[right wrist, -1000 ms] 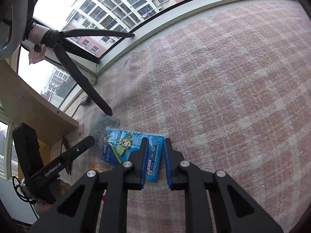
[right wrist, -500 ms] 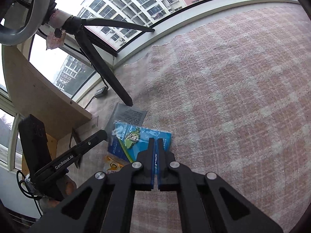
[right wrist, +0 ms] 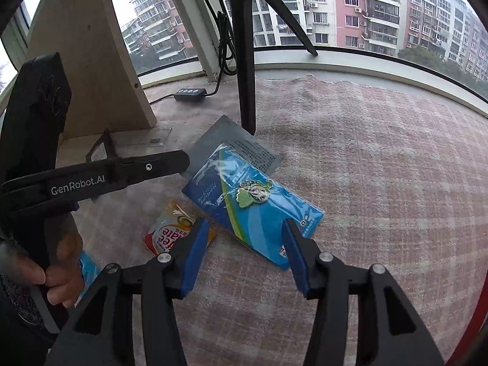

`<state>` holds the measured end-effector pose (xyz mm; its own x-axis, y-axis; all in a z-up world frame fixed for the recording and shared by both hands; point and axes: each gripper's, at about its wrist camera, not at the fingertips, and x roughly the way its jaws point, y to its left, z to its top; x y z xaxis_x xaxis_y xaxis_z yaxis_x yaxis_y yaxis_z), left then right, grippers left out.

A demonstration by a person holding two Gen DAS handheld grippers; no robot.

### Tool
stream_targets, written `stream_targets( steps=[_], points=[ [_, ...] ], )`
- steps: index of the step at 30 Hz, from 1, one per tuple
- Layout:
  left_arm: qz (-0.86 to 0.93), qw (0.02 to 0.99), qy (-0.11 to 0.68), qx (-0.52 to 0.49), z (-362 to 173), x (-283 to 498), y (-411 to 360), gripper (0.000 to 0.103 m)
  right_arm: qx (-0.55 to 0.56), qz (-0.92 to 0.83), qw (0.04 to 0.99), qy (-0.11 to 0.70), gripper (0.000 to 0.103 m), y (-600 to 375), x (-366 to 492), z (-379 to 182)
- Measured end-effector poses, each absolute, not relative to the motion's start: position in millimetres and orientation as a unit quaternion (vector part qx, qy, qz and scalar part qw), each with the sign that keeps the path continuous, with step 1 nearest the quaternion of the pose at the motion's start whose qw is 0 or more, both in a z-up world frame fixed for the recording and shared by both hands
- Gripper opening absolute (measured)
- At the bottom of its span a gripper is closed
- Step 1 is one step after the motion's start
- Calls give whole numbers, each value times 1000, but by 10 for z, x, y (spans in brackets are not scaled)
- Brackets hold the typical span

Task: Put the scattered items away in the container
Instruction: 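Lift the blue keychain card with the right tool while the left tool holds the grey packet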

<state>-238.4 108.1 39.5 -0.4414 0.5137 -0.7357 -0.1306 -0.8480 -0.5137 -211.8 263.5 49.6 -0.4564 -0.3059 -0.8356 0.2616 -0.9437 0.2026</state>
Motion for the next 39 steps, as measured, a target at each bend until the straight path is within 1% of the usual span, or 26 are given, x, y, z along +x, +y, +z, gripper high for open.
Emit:
stream_targets(
  steps=[2, 7, 10, 11, 12, 14, 16, 17, 18, 20, 21, 22, 25, 27, 30, 32, 33, 35, 36, 37, 39],
  points=[
    [823, 203, -203, -490, 422, -2385, 1107, 0, 494, -855, 160, 5, 53, 2530, -2119, 471],
    [821, 211, -208, -488, 461, -2390, 1162, 0, 482, -866, 116, 62, 53, 2364, -2067, 410],
    [821, 211, -207, -488, 478, -2393, 1193, 0, 477, -871, 99, 54, 51, 2372, -2084, 397],
    [822, 211, -205, -488, 479, -2391, 1203, 0, 479, -872, 95, 46, 50, 2390, -2103, 390],
    [823, 209, -202, -488, 477, -2387, 1212, 0, 480, -871, 92, 36, 43, 2415, -2117, 382],
    [823, 209, -196, -491, 475, -2379, 1231, 0, 481, -871, 97, 4, 38, 2510, -2113, 392],
    [824, 211, -192, -489, 490, -2379, 1245, 0, 476, -873, 102, -23, 29, 2584, -2072, 430],
    [826, 212, -191, -487, 501, -2380, 1251, 0, 473, -874, 103, -30, 28, 2609, -2055, 452],
    [827, 212, -190, -485, 511, -2383, 1255, 0, 472, -875, 103, -37, 24, 2632, -2061, 466],
    [829, 211, -190, -482, 528, -2397, 1263, 0, 470, -875, 103, -54, 21, 2671, -2087, 503],
    [830, 212, -190, -480, 537, -2401, 1267, 0, 468, -876, 103, -61, 18, 2687, -2099, 528],
    [830, 213, -190, -478, 547, -2400, 1272, 0, 466, -876, 106, -68, 0, 2704, -2106, 548],
    [829, 224, -192, -475, 555, -2382, 1299, 0, 471, -869, 116, -98, 0, 2794, -2080, 571],
    [830, 225, -188, -474, 559, -2364, 1322, 0, 472, -870, 107, -93, 0, 2831, -2054, 552],
    [835, 223, -178, -471, 564, -2352, 1336, 0, 476, -866, 112, -109, 0, 2924, -2039, 531],
    [833, 223, -182, -473, 556, -2363, 1318, 0, 474, -869, 97, -101, 1, 2995, -2034, 568],
    [833, 221, -181, -473, 551, -2371, 1306, 0, 467, -876, 82, -90, 4, 3035, -2043, 598],
    [832, 219, -184, -475, 537, -2388, 1278, 0, 469, -878, 67, -71, 27, 3116, -2131, 603],
    [832, 219, -185, -475, 529, -2395, 1265, 0, 473, -876, 63, -65, 49, 3155, -2182, 596],
    [832, 217, -185, -475, 521, -2399, 1255, 0, 475, -876, 62, -62, 56, 3186, -2232, 594],
    [832, 215, -188, -475, 504, -2409, 1235, 0, 478, -875, 59, -48, 58, 3175, -2358, 580]
  ],
)
